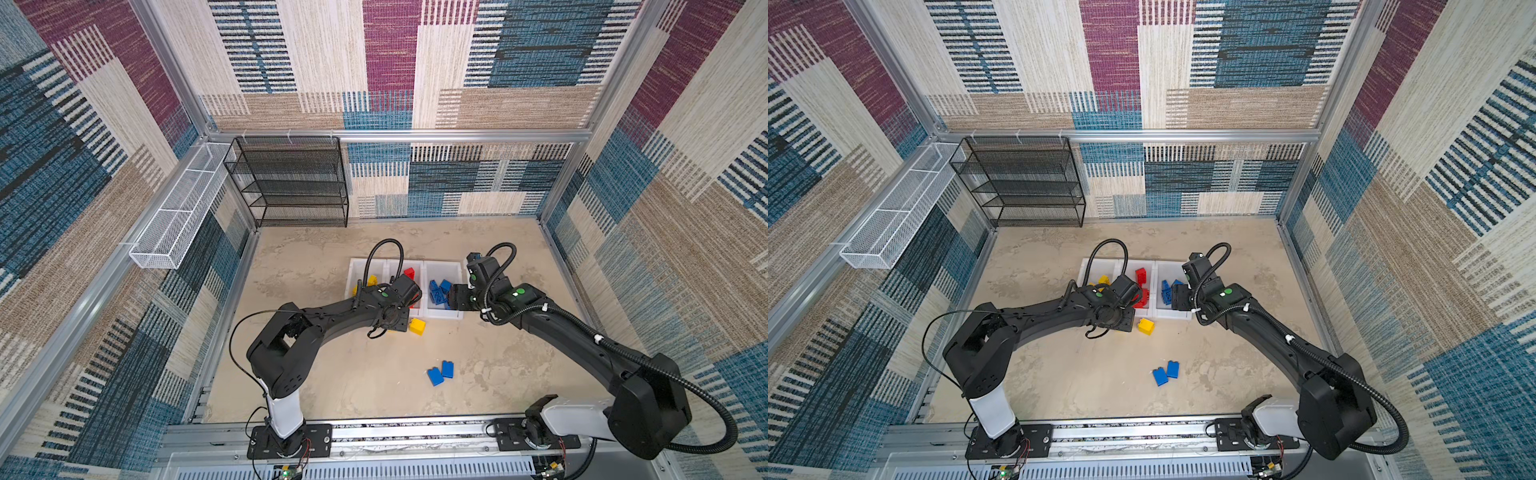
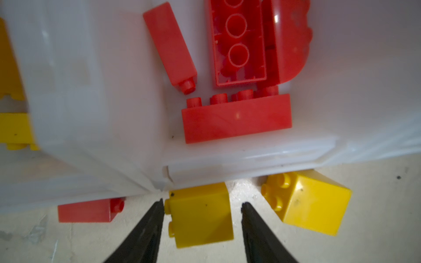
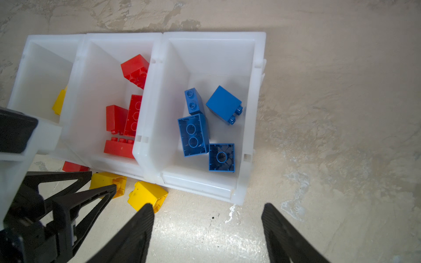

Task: Sort the legos into containers by color
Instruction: Pick up the lego from the center of the table.

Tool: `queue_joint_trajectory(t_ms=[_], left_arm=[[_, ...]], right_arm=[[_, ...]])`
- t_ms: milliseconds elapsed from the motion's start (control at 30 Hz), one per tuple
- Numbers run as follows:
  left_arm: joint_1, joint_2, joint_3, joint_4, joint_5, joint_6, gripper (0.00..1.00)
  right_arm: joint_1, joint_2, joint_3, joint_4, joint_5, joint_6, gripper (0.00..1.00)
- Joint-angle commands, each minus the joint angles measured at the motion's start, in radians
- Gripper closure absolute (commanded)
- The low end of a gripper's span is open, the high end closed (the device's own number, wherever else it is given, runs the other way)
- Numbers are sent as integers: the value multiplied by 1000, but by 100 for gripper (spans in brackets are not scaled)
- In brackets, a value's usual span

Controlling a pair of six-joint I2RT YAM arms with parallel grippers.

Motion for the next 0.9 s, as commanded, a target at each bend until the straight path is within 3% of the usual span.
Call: queue_joint_trajectory(t_ms=[0,500,867], left_arm=[[1,11,13,-31,-32,16,44],[-7,21,23,-32,3,33,58],[-29,-206,-43,-47,8,38,58]], right_arm=[[2,-8,-6,22,-6,0,23],[1,-9,0,15,-16,-8,24],[1,-55,8,-19,3,-10,25]])
